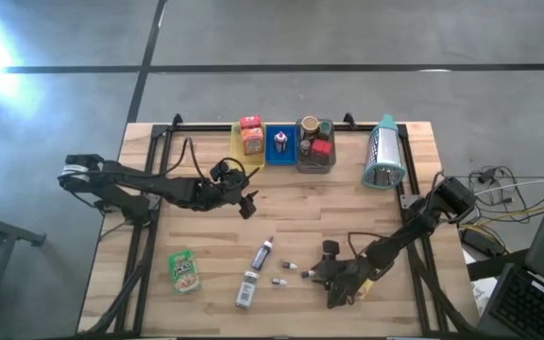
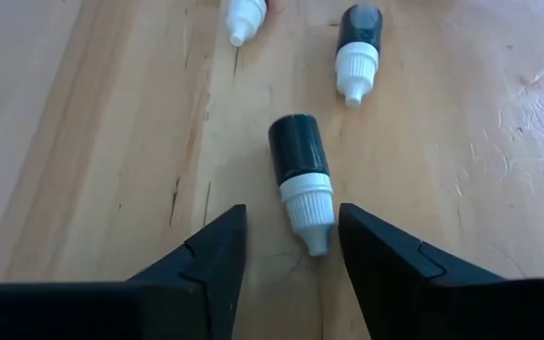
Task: Pick & Place Kitchen Items
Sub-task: Put the small blue food coloring bottle into the blue bin
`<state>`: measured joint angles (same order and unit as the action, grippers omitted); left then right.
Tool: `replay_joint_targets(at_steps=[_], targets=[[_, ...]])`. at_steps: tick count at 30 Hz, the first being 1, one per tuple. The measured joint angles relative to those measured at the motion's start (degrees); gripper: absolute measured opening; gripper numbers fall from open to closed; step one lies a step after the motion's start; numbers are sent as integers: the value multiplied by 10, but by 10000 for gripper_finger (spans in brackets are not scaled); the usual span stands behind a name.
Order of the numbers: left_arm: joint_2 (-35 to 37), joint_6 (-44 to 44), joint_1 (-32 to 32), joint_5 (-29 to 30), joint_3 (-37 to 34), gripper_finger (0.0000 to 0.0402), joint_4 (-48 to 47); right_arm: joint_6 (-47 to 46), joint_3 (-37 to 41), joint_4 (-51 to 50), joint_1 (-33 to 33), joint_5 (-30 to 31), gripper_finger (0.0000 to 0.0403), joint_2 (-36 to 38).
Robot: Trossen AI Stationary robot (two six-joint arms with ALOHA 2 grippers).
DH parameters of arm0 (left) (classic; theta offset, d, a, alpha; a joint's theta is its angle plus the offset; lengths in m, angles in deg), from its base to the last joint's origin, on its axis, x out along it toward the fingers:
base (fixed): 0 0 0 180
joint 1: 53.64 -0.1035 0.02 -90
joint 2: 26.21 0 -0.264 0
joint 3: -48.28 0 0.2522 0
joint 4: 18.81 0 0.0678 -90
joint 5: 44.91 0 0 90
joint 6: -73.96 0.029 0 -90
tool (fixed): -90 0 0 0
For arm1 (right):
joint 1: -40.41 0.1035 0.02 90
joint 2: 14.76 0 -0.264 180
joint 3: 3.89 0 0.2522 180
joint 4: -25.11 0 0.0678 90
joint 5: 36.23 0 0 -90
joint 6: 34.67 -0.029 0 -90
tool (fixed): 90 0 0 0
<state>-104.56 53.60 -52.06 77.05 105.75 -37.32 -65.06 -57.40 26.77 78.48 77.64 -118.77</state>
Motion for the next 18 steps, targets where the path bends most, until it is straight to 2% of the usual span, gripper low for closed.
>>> replay_joint_targets(at_steps=[18], targets=[[0, 0, 0, 0, 0, 273, 0, 10, 0, -2, -1, -6, 75, 3]])
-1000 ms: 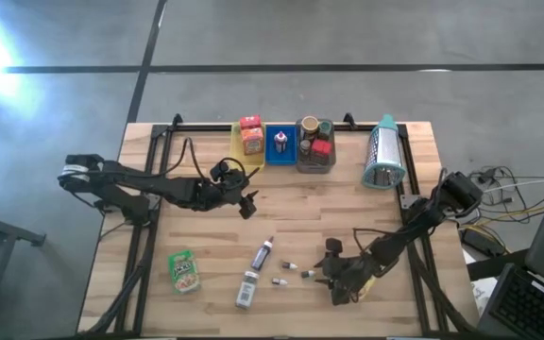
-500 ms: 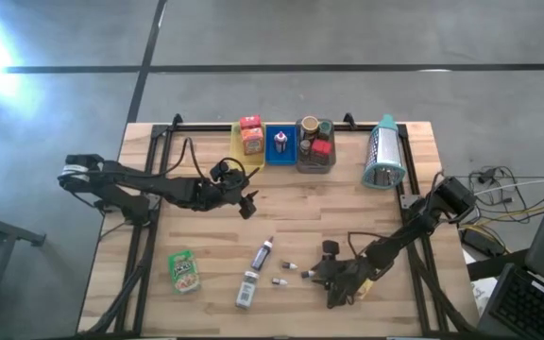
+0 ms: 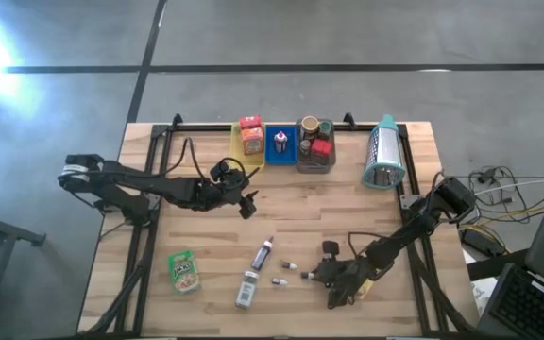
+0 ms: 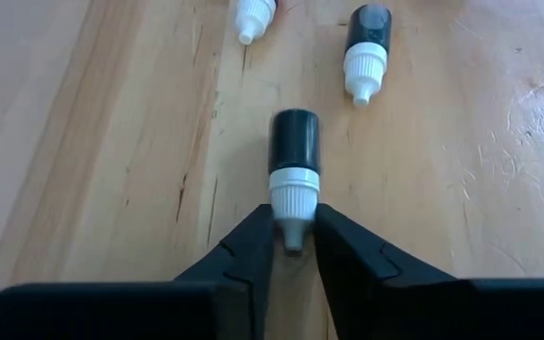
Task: Pick & Place Kitchen Items
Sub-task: Put the small blue food coloring bottle into the blue bin
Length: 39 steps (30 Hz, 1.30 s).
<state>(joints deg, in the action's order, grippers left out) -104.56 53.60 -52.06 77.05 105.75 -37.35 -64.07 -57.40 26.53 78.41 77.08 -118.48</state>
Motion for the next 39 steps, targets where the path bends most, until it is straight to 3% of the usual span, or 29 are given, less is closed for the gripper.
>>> replay_joint_targets(at_steps=[6, 21, 30, 39], targets=[[0, 0, 0, 0, 0, 273, 0, 0, 0, -1, 0, 0, 52, 0], [0, 0, 0, 0, 0, 273, 0, 31, 1, -16, -1, 0, 48, 11], [0, 0, 0, 0, 0, 273, 1, 45, -42, -217, -18, 1, 54, 69], [0, 0, 0, 0, 0, 273, 1, 151, -159, -493, -67, -12, 46, 108]])
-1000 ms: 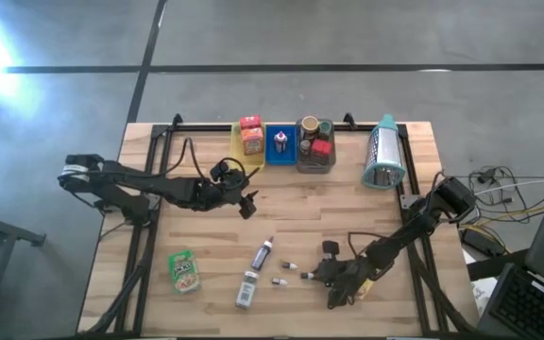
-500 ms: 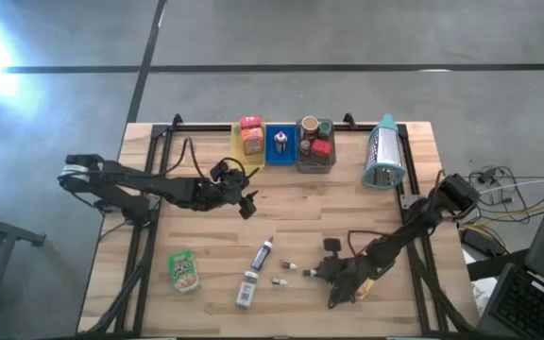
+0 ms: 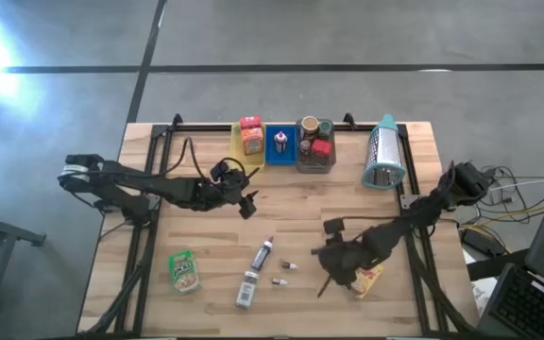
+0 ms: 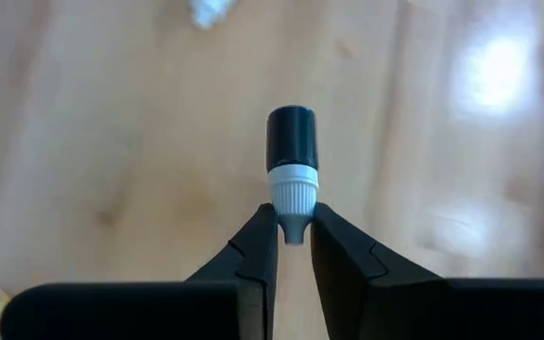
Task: Pick & Place Kitchen Items
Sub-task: Put the small blue food coloring bottle into the blue bin
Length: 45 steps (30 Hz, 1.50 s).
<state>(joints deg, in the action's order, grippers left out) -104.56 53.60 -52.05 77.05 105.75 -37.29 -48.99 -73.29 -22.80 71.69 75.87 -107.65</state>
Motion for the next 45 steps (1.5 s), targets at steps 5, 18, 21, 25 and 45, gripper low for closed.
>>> replay_joint_targets(at_steps=[5, 18, 21, 25, 45], targets=[[0, 0, 0, 0, 0, 273, -1, 77, -89, -145, -47, -1, 50, -3], [0, 0, 0, 0, 0, 273, 0, 283, -183, -259, -175, -26, 45, -16], [0, 0, 0, 0, 0, 273, 0, 324, -188, -289, -195, -25, 42, -36], [0, 0, 0, 0, 0, 273, 0, 375, -196, -325, -206, 3, 41, -74], [0, 0, 0, 0, 0, 273, 0, 478, -270, -468, -210, 155, 40, -246]])
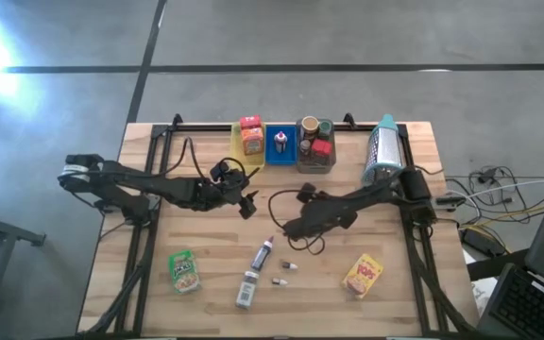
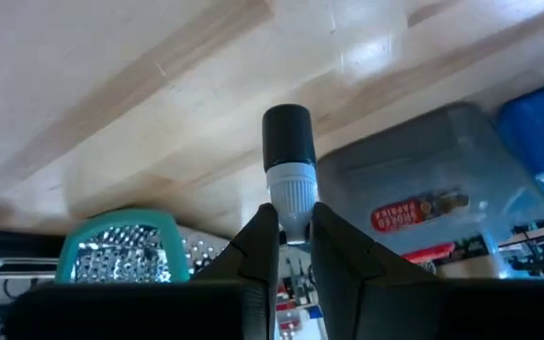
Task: Pick & Place Kitchen Items
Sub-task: Put the small blue food coloring bottle into the blue bin
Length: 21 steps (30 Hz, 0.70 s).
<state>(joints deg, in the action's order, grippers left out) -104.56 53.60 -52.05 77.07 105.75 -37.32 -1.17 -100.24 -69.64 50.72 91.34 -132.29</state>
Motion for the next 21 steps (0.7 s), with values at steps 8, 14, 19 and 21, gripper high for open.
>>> replay_joint_targets(at_steps=[8, 14, 19, 21], targets=[[0, 0, 0, 0, 0, 273, 0, 45, -7, 32, 0, -48, 46, -3], [0, 0, 0, 0, 0, 273, -1, 58, -6, 50, 0, -67, 44, 3], [0, 0, 0, 0, 0, 273, 0, 74, -5, 59, 0, -72, 53, -3], [0, 0, 0, 0, 0, 273, 0, 75, -5, 61, 0, -75, 52, -5]])
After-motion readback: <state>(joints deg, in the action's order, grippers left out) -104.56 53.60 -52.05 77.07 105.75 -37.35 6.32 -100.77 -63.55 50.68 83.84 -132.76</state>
